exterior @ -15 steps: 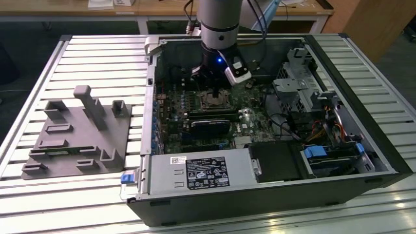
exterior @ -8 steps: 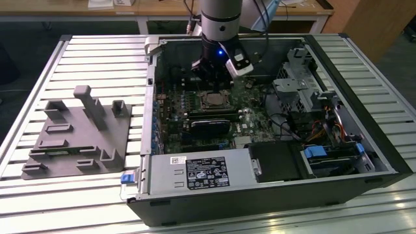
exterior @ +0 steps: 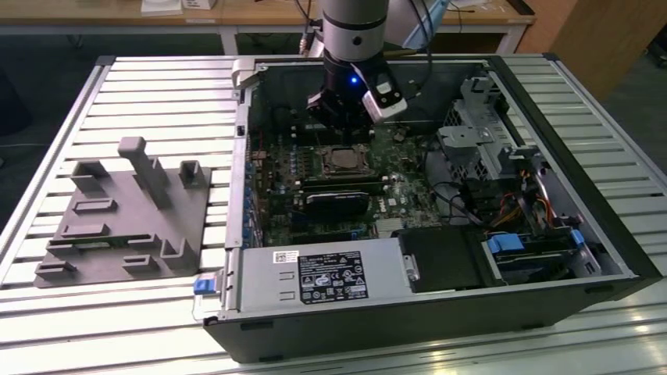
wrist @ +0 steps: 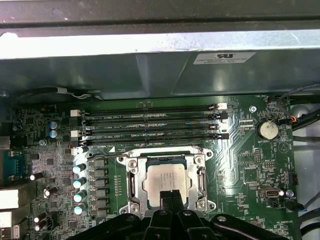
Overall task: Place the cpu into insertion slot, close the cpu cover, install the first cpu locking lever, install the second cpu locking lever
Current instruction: 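Install the first cpu locking lever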
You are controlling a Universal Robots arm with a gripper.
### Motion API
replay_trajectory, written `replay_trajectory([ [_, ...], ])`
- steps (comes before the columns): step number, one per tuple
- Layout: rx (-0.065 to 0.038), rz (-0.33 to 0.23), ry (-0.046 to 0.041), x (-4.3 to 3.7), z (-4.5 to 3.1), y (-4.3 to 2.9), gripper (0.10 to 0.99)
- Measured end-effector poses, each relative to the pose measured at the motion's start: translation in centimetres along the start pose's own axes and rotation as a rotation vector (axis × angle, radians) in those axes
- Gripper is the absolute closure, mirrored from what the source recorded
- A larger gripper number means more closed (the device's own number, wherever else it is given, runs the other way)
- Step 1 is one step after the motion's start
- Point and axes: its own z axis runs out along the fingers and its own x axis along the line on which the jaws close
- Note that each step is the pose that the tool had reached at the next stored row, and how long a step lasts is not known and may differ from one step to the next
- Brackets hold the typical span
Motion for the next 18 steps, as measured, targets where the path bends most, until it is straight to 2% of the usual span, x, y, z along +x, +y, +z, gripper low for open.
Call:
replay_trajectory([
  [10, 0.000, 0.000, -0.0005, 0.12, -0.08, -0.01, 0.980],
  [18, 0.000, 0.000, -0.0010, 0.07, -1.09, 0.06, 0.980],
])
